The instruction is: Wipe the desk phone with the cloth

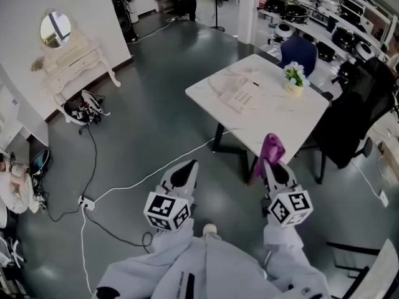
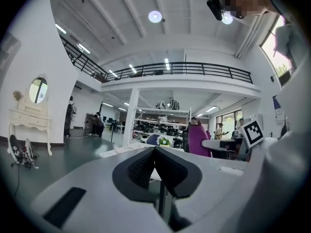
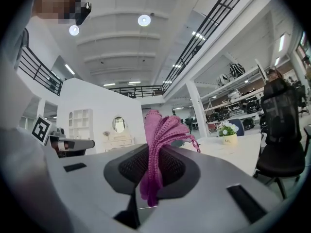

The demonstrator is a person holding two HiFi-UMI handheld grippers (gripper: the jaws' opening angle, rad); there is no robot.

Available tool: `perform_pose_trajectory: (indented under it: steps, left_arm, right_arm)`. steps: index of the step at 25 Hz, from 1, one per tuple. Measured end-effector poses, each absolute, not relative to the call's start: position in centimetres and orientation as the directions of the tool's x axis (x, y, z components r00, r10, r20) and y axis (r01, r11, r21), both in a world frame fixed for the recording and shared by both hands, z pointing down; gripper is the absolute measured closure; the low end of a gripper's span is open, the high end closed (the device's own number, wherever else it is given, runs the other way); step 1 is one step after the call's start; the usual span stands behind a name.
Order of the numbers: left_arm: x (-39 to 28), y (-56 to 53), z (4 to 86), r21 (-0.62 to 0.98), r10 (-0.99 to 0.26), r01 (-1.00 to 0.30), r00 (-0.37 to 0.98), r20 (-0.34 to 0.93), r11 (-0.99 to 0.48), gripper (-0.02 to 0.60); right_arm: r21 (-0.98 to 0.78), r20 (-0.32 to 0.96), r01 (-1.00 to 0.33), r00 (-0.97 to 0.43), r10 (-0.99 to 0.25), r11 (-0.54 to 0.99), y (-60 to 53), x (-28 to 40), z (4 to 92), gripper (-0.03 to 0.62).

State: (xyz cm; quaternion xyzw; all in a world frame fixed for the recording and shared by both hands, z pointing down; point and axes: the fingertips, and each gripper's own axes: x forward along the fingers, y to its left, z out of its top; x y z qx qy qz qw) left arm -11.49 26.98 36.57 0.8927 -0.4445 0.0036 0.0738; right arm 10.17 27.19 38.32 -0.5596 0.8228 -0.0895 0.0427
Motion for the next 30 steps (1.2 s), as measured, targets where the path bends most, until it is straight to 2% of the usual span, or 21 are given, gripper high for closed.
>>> perform_pose_trajectory:
  steps: [20, 30]
  left_arm:
    - [-13.1, 15.3, 38.9, 0.176, -0.771, -0.774, 0.628, 0.101, -0.608, 0.583]
    - [-11.1, 5.7, 39.9, 0.172, -0.759, -0.766, 0.641, 0.117, -0.62, 0.583]
  right_arm:
    - [-0.194, 0.074, -0.934, -0.32, -0.944, 0.301, 16.1, 9.5, 40.0, 0.556]
    - [-0.203, 0.079, -0.928, -0.335, -0.939, 0.313, 5.9, 10.7, 41.3, 0.556]
